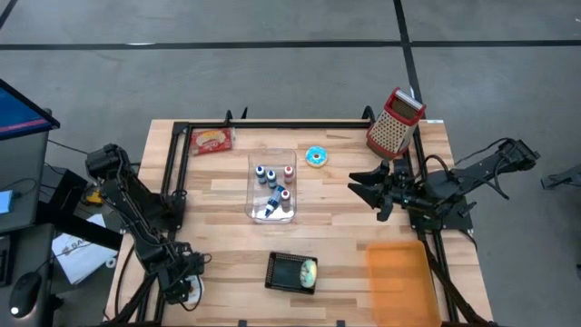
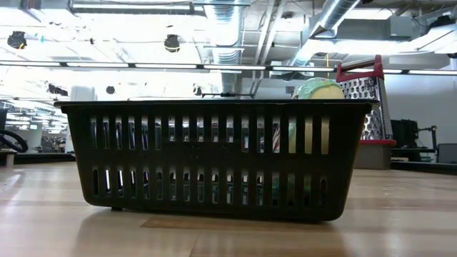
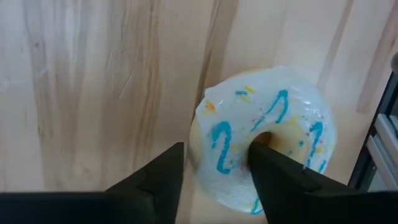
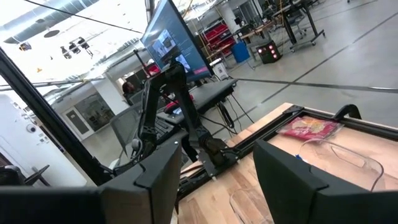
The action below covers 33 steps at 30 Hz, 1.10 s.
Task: Pick & Place Food Item
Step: Put the white donut into the black bin
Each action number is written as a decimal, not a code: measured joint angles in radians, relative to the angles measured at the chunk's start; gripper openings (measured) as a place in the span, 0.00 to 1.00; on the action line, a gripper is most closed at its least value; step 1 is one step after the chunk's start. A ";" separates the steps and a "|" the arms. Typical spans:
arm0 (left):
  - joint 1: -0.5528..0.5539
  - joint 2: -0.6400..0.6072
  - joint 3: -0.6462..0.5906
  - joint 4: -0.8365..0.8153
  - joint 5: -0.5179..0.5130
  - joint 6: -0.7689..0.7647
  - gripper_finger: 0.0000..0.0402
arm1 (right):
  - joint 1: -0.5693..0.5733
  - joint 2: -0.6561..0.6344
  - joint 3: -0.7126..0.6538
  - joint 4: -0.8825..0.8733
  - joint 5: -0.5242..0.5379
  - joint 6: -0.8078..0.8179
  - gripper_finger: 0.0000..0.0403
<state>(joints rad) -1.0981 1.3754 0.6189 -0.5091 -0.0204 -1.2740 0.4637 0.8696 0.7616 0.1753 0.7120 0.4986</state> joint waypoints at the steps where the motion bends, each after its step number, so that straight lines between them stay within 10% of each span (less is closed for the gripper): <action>1: 0.000 0.000 0.000 0.001 -0.002 -0.011 0.41 | 0.000 0.000 0.000 0.000 0.000 -0.001 0.48; 15: 0.018 0.000 0.001 0.029 -0.168 0.001 0.30 | -0.001 0.000 0.000 0.010 0.000 -0.001 0.48; 33: 0.344 -0.093 0.062 -0.014 -0.379 0.628 0.27 | -0.001 0.000 0.000 0.060 0.049 0.002 0.48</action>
<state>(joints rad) -0.7539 1.2827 0.6811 -0.5231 -0.3990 -0.6461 0.4625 0.8695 0.7616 0.2352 0.7609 0.5011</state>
